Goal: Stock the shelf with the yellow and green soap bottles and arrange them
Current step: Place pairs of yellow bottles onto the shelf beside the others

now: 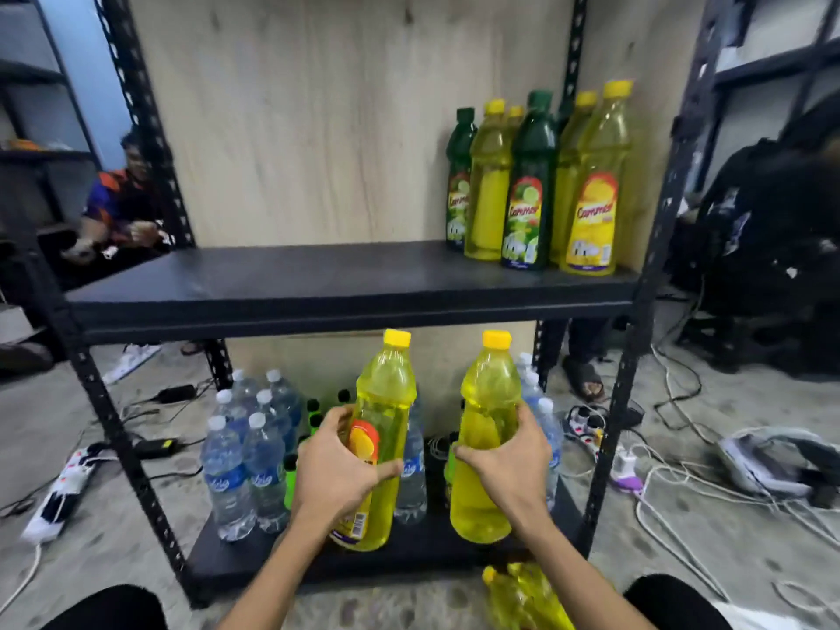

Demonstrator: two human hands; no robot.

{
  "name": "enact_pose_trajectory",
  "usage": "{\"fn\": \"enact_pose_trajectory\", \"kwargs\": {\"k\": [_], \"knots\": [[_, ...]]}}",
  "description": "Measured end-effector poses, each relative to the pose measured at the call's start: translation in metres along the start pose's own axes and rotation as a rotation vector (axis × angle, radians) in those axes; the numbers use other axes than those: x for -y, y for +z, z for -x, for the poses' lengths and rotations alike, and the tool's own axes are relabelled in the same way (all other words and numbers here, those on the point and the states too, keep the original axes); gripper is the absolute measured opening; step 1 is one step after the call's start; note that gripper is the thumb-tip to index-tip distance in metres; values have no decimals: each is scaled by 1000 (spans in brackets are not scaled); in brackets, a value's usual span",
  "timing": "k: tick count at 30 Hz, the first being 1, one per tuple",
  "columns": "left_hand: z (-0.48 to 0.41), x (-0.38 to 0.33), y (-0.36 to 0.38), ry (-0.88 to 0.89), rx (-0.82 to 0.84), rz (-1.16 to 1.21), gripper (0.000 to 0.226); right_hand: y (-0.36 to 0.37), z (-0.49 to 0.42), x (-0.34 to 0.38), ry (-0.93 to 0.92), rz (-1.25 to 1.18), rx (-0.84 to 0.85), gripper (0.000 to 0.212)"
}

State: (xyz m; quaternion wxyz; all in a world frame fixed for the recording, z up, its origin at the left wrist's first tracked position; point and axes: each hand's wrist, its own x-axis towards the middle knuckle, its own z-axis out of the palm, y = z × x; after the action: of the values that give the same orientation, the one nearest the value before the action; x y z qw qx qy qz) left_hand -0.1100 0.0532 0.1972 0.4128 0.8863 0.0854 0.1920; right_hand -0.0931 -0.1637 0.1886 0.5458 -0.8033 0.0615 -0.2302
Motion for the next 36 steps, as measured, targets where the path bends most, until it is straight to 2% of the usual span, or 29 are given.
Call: {"fn": "enact_pose_trajectory", "kwargs": {"k": [5, 7, 10, 13, 15, 18, 23, 32, 36], "knots": [[-34, -93, -21, 217, -87, 168, 99, -61, -45, 70, -188, -50, -92, 71], [-51, -125, -24, 279, -128, 225, 97, -79, -67, 94, -251, -62, -124, 80], [-79, -169, -25, 349, -163, 277, 97, -97, -99, 128, -314, -33, -188, 107], [-109, -207, -20, 392, -195, 302, 100, -105, -134, 156, -363, -27, -228, 104], [-130, -229, -13, 394, -198, 314, 102, -104, -157, 171, -379, -19, -252, 101], [-162, -260, 1, 388, -181, 370, 104, -99, -188, 190, -388, 5, -302, 107], [-207, -292, 29, 388, -157, 375, 99, -87, -229, 201, -378, 45, -306, 106], [-246, -280, 72, 273, -94, 368, 103, -67, -256, 176, -326, 158, -337, 120], [-254, -272, 78, 211, -113, 405, 104, -65, -265, 167, -293, 169, -355, 118]]}}
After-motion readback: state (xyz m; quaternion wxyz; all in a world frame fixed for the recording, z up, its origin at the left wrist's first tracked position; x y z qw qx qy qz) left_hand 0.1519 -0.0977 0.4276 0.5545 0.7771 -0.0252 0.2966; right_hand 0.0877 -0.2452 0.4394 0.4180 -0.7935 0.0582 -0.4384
